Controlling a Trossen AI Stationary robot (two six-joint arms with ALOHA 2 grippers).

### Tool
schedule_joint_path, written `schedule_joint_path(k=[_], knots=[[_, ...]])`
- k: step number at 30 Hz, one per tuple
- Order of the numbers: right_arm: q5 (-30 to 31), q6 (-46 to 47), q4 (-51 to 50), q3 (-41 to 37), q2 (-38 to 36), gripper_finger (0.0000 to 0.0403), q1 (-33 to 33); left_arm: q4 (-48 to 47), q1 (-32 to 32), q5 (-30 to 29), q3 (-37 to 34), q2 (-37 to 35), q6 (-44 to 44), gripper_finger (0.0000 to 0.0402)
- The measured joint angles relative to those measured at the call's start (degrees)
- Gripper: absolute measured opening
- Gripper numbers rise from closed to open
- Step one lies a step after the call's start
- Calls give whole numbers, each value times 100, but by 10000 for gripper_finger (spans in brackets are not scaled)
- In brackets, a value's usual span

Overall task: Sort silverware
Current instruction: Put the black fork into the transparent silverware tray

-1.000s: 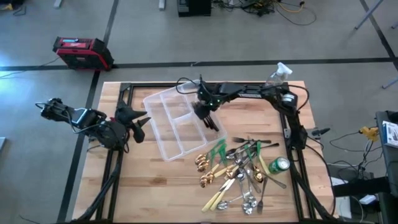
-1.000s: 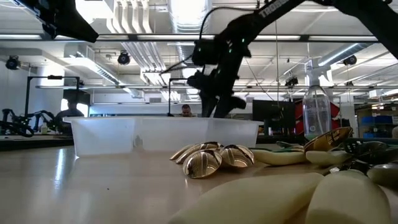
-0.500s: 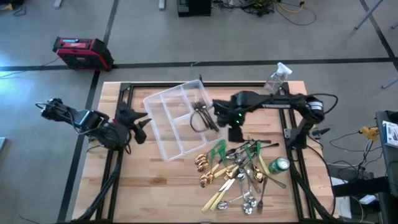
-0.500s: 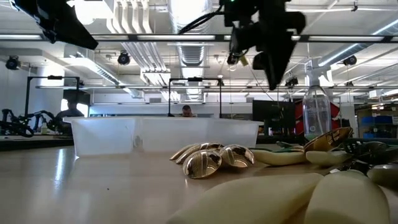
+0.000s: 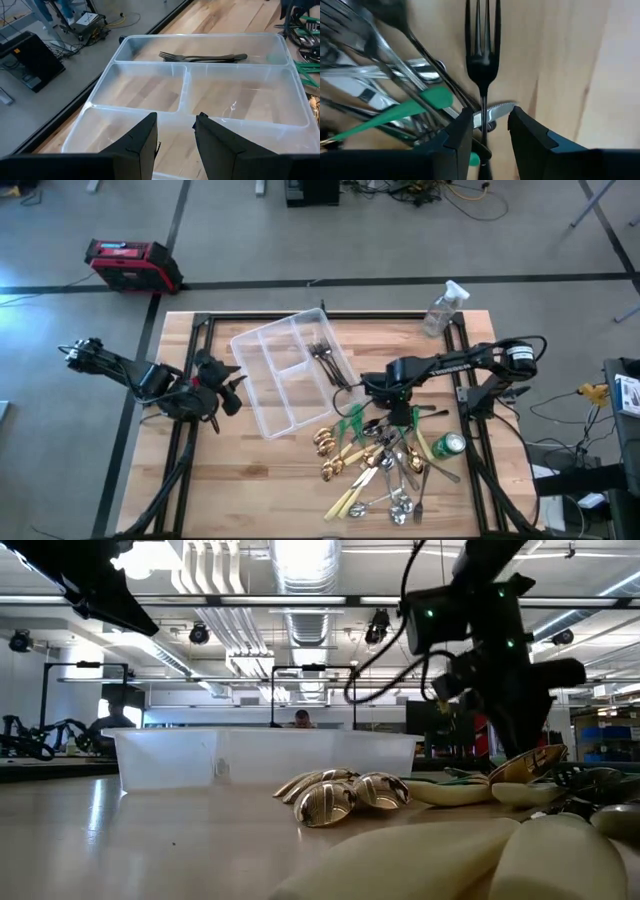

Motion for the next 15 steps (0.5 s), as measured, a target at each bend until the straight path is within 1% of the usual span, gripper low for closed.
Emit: schedule_joint_path(k=[10, 13, 15], knots=[[40, -7, 1263, -738, -18, 84, 0, 137, 0, 0, -4, 0, -2, 118], [281, -23, 1306, -773, 25, 70, 0, 143, 0, -1, -4, -1, -2, 118], [353, -62, 1313, -771, 77, 52, -31, 153, -1, 0, -7, -7, -1, 118]])
